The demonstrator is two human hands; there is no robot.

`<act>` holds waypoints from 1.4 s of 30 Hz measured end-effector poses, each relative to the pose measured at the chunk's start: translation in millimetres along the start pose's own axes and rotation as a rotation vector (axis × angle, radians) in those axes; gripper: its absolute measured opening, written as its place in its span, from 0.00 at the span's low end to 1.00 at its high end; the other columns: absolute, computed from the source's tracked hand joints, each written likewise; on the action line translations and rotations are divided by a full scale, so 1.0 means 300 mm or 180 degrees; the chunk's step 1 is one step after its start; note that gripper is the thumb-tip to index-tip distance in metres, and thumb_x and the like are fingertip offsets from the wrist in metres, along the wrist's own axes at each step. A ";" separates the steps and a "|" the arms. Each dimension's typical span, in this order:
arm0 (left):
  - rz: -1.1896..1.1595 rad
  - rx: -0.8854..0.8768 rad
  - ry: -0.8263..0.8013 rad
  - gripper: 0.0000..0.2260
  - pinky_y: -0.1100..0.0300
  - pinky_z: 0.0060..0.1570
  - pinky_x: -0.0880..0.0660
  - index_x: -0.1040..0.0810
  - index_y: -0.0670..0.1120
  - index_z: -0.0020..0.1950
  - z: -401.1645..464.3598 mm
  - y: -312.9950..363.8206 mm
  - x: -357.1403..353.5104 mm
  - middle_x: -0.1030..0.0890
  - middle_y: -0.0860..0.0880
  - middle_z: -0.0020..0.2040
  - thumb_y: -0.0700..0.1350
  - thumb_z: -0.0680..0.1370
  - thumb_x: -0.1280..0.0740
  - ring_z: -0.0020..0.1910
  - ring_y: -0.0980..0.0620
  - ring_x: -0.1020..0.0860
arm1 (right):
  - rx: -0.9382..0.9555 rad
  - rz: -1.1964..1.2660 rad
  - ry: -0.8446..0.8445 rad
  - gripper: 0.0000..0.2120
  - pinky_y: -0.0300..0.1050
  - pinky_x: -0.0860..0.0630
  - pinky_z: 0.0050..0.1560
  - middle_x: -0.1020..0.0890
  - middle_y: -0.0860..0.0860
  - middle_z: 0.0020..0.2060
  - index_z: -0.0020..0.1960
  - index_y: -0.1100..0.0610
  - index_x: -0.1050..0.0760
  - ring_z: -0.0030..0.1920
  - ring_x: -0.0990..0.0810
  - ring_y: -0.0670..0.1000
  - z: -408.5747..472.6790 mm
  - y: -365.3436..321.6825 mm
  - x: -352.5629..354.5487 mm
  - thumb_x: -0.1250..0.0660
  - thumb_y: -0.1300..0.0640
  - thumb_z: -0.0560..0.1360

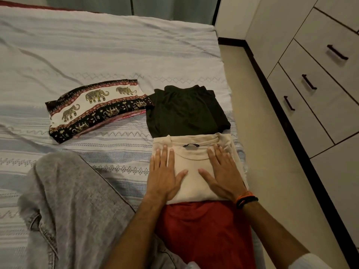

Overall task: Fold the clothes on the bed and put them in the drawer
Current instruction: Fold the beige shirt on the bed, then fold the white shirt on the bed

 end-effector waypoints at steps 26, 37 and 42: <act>-0.0611 0.1350 0.1190 0.26 0.50 0.67 0.33 0.32 0.44 0.72 -0.192 -0.730 0.722 0.28 0.43 0.69 0.58 0.80 0.37 0.67 0.44 0.31 | 0.1744 0.1131 0.0187 0.20 0.49 0.29 0.64 0.23 0.54 0.61 0.65 0.57 0.28 0.62 0.27 0.54 0.452 -1.148 0.337 0.31 0.51 0.76; -0.0848 0.3413 0.1568 0.30 0.48 0.71 0.37 0.38 0.43 0.77 -0.993 -1.650 0.794 0.33 0.42 0.75 0.59 0.80 0.38 0.72 0.42 0.34 | 0.3148 0.0888 -0.1089 0.21 0.48 0.28 0.64 0.24 0.52 0.65 0.67 0.55 0.28 0.63 0.25 0.53 0.270 -2.287 -0.079 0.32 0.48 0.77; -0.0923 0.3991 0.1522 0.29 0.49 0.70 0.35 0.37 0.42 0.75 -1.235 -1.972 0.729 0.32 0.41 0.73 0.57 0.80 0.37 0.71 0.41 0.33 | 0.3483 0.0395 -0.1398 0.23 0.51 0.28 0.64 0.25 0.53 0.65 0.69 0.55 0.31 0.64 0.26 0.54 0.225 -2.634 -0.306 0.33 0.47 0.78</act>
Point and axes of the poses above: each hand's wrist, its own z-axis towards the middle knuckle, its own x-axis out of the back of the hand, y = z × x, the point moved 8 cm from there along z, towards the middle knuckle
